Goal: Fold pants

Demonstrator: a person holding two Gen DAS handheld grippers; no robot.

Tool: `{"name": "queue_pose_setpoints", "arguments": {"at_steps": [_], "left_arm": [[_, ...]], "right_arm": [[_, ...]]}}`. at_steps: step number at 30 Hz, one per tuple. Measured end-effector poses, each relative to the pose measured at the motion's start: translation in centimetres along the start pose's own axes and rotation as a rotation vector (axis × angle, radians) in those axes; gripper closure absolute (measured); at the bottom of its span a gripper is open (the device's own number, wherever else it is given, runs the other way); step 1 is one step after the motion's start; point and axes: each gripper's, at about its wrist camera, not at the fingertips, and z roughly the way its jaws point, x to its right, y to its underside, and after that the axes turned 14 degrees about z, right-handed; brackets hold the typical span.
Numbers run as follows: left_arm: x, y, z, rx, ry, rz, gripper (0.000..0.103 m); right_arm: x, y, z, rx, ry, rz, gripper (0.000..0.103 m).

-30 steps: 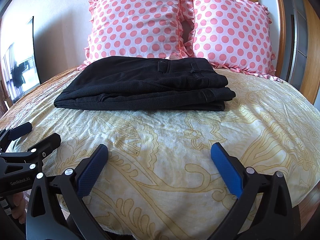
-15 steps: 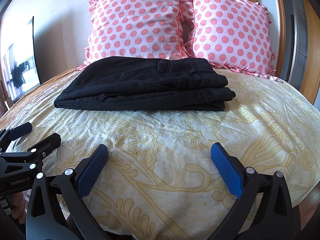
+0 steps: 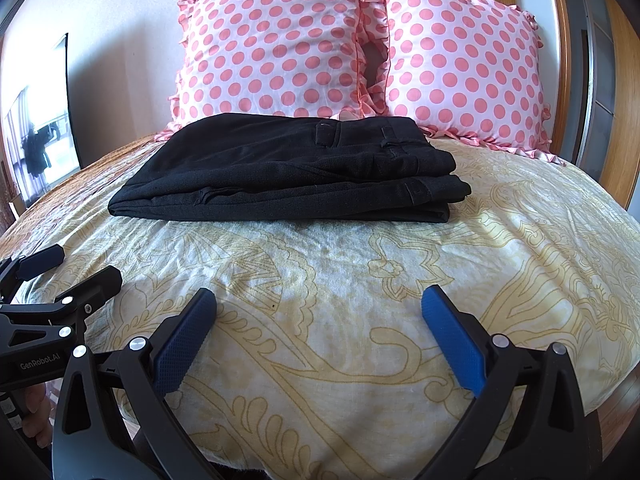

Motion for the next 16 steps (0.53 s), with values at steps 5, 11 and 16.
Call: {"name": "queue_pose_setpoints", "arguments": {"at_steps": [5, 11, 16], "left_arm": [[-0.22, -0.01, 0.02, 0.001, 0.002, 0.001, 0.002], [-0.16, -0.03, 0.00, 0.000, 0.002, 0.004, 0.002], [-0.15, -0.06, -0.01, 0.001, 0.002, 0.003, 0.002]], "right_arm": [[-0.02, 0.01, 0.00, 0.000, 0.000, 0.000, 0.001], [-0.05, 0.01, 0.00, 0.001, 0.001, 0.001, 0.001], [-0.05, 0.03, 0.01, 0.001, 0.001, 0.000, 0.001]]}}
